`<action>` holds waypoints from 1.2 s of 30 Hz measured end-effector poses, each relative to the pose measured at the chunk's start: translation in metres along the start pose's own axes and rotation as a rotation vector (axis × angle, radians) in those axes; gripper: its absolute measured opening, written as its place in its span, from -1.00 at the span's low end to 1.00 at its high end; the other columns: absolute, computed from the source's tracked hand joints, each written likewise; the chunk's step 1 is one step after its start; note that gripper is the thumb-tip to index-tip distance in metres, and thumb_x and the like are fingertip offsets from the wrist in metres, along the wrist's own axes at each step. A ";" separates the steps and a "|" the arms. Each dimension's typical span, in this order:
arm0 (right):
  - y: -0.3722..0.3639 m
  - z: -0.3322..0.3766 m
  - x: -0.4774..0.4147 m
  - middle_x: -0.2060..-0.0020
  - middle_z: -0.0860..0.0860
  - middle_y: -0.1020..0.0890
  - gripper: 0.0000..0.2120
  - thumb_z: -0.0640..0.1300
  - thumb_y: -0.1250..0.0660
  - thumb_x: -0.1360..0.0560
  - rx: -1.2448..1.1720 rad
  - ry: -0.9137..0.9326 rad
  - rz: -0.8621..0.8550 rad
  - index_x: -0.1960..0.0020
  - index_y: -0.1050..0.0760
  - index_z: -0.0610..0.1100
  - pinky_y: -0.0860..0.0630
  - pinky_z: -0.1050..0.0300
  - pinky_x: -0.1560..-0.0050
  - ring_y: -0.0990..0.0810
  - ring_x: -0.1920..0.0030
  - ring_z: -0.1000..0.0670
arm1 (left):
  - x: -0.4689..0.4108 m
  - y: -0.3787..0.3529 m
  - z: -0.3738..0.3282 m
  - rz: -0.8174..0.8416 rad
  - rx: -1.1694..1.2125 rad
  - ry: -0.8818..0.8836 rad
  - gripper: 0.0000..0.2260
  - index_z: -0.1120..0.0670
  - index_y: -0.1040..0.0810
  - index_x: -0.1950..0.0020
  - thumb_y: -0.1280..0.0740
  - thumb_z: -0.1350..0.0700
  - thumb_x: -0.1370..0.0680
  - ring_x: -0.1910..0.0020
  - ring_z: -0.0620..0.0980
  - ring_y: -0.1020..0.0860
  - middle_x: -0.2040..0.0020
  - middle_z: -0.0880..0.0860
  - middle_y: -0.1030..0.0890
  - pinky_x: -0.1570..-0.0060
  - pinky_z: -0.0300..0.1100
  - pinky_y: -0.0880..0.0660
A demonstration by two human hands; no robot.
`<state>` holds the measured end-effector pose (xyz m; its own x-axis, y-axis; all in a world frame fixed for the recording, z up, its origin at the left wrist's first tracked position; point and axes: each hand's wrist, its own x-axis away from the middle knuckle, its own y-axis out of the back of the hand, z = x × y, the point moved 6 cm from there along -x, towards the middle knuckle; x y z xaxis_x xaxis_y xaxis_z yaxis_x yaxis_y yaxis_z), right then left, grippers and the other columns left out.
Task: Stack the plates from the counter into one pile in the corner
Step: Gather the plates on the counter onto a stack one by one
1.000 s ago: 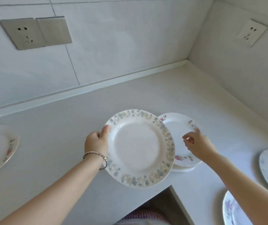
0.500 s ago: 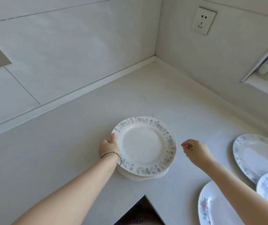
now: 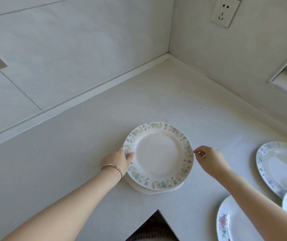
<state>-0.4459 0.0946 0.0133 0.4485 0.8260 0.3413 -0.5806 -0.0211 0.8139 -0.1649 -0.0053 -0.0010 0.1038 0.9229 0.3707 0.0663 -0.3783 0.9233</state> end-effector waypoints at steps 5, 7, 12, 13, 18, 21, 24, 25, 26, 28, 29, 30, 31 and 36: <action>0.007 0.015 0.005 0.23 0.05 -0.55 -0.75 -0.20 -0.16 -0.51 -0.023 0.018 -0.061 -0.09 -0.56 -0.09 -0.52 0.09 0.21 -0.53 0.26 -0.05 | 0.003 -0.006 0.000 0.113 0.050 -0.009 -0.54 0.10 -0.40 -0.24 0.04 -0.19 -0.60 -0.10 0.13 -0.57 -0.13 0.12 -0.60 0.10 -0.14 -0.40; 0.003 0.032 0.007 0.20 0.05 -0.54 -0.77 -0.19 -0.21 -0.50 -0.023 0.108 -0.059 -0.08 -0.57 -0.10 -0.51 0.09 0.15 -0.52 0.21 -0.03 | 0.003 -0.008 0.006 0.128 0.074 -0.027 -0.53 0.10 -0.41 -0.17 0.08 -0.21 -0.59 -0.04 0.13 -0.57 -0.04 0.10 -0.60 0.10 -0.14 -0.38; -0.030 0.107 0.020 0.18 0.12 -0.51 -0.78 -0.14 -0.24 -0.52 0.054 0.435 0.082 -0.13 -0.56 -0.08 -0.52 0.15 0.05 -0.49 0.20 0.09 | 0.011 -0.028 0.064 0.240 0.340 0.064 -0.65 0.06 -0.30 0.22 0.00 -0.16 -0.59 0.31 0.06 -0.51 0.36 0.00 -0.49 0.25 -0.16 -0.37; -0.043 0.124 0.025 0.17 0.14 -0.51 -0.77 -0.11 -0.22 -0.53 0.097 0.476 0.149 -0.14 -0.55 -0.05 -0.52 0.17 0.03 -0.50 0.17 0.10 | 0.016 -0.035 0.083 0.288 0.418 0.083 -0.70 0.05 -0.29 0.24 -0.05 -0.10 -0.59 0.38 0.02 -0.52 0.38 0.00 -0.51 0.30 -0.20 -0.37; -0.125 0.213 0.062 0.04 0.04 -0.61 -0.76 -0.05 -0.15 -0.53 0.323 0.584 0.444 -0.12 -0.52 0.01 -0.43 0.17 -0.01 -0.55 -0.01 -0.04 | 0.051 -0.055 0.211 0.314 0.479 0.296 -0.78 0.03 -0.31 0.26 -0.11 0.05 -0.58 0.45 -0.07 -0.51 0.40 -0.02 -0.53 0.18 -0.16 -0.48; -0.182 0.265 0.094 -0.13 0.01 -0.58 -0.73 -0.02 -0.15 -0.54 0.422 0.673 0.556 -0.19 -0.47 0.02 -0.43 0.12 -0.11 -0.54 -0.16 -0.06 | 0.080 -0.059 0.291 0.251 0.501 0.423 -0.77 0.03 -0.29 0.28 -0.11 0.09 -0.58 0.46 -0.06 -0.51 0.41 -0.02 -0.52 0.07 -0.16 -0.49; -0.235 0.318 0.134 -0.19 0.00 -0.56 -0.72 -0.03 -0.13 -0.55 0.470 0.749 0.629 -0.23 -0.45 -0.01 -0.41 0.12 -0.10 -0.52 -0.19 -0.06 | 0.114 -0.065 0.368 0.192 0.494 0.523 -0.77 0.05 -0.30 0.30 -0.13 0.12 -0.57 0.47 -0.05 -0.49 0.44 -0.02 -0.52 0.28 -0.20 -0.38; -0.253 0.336 0.148 -0.19 -0.01 -0.55 -0.72 -0.04 -0.13 -0.55 0.474 0.761 0.646 -0.23 -0.45 -0.02 -0.41 0.12 -0.11 -0.52 -0.19 -0.06 | 0.125 -0.066 0.394 0.176 0.490 0.556 -0.77 0.05 -0.30 0.31 -0.13 0.12 -0.56 0.46 -0.03 -0.49 0.45 -0.02 -0.52 0.31 -0.20 -0.35; -0.272 0.351 0.161 -0.19 -0.01 -0.55 -0.72 -0.05 -0.13 -0.56 0.476 0.764 0.661 -0.23 -0.45 -0.03 -0.42 0.12 -0.12 -0.52 -0.19 -0.06 | 0.137 -0.068 0.419 0.162 0.495 0.588 -0.76 0.04 -0.30 0.32 -0.13 0.12 -0.56 0.44 -0.01 -0.49 0.44 -0.01 -0.52 0.30 -0.20 -0.34; -0.310 0.381 0.185 -0.21 -0.01 -0.54 -0.71 -0.05 -0.13 -0.56 0.458 0.755 0.686 -0.24 -0.44 -0.04 -0.42 0.09 -0.16 -0.51 -0.20 -0.06 | 0.158 -0.072 0.466 0.139 0.508 0.652 -0.76 0.04 -0.29 0.33 -0.14 0.11 -0.55 0.41 0.01 -0.49 0.40 0.01 -0.52 0.26 -0.20 -0.34; -0.330 0.395 0.194 -0.22 -0.02 -0.52 -0.69 -0.06 -0.14 -0.56 0.434 0.742 0.692 -0.27 -0.43 -0.05 -0.42 0.09 -0.18 -0.50 -0.21 -0.05 | 0.167 -0.074 0.489 0.132 0.505 0.679 -0.76 0.04 -0.28 0.33 -0.14 0.11 -0.55 0.38 0.02 -0.49 0.39 0.02 -0.51 0.26 -0.20 -0.33; -0.348 0.408 0.202 -0.24 -0.04 -0.50 -0.67 -0.06 -0.15 -0.55 0.405 0.714 0.698 -0.30 -0.41 -0.07 -0.42 0.09 -0.21 -0.48 -0.23 -0.06 | 0.175 -0.077 0.509 0.126 0.504 0.701 -0.76 0.04 -0.28 0.33 -0.14 0.10 -0.55 0.34 0.05 -0.47 0.37 0.02 -0.50 0.24 -0.19 -0.32; -0.366 0.421 0.209 -0.26 -0.06 -0.48 -0.64 -0.06 -0.17 -0.55 0.362 0.670 0.707 -0.33 -0.38 -0.09 -0.43 0.08 -0.23 -0.48 -0.24 -0.06 | 0.181 -0.081 0.526 0.125 0.508 0.719 -0.76 0.04 -0.27 0.33 -0.13 0.09 -0.56 0.31 0.06 -0.45 0.36 0.03 -0.50 0.23 -0.19 -0.32; -0.437 0.463 0.221 0.20 -0.12 -0.49 -0.72 -0.20 -0.24 -0.47 0.019 0.206 0.763 -0.12 -0.45 -0.34 -0.53 0.01 -0.10 -0.49 0.12 -0.09 | 0.200 -0.099 0.586 0.083 0.607 0.774 -0.73 0.07 -0.26 0.33 -0.08 0.05 -0.57 0.30 0.08 -0.43 0.29 0.10 -0.53 0.22 -0.15 -0.32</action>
<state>0.2211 0.0257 -0.0492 -0.2049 0.6671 0.7162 -0.6649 -0.6318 0.3983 0.4307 0.1747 -0.0771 -0.5321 0.6020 0.5954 0.6085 -0.2171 0.7633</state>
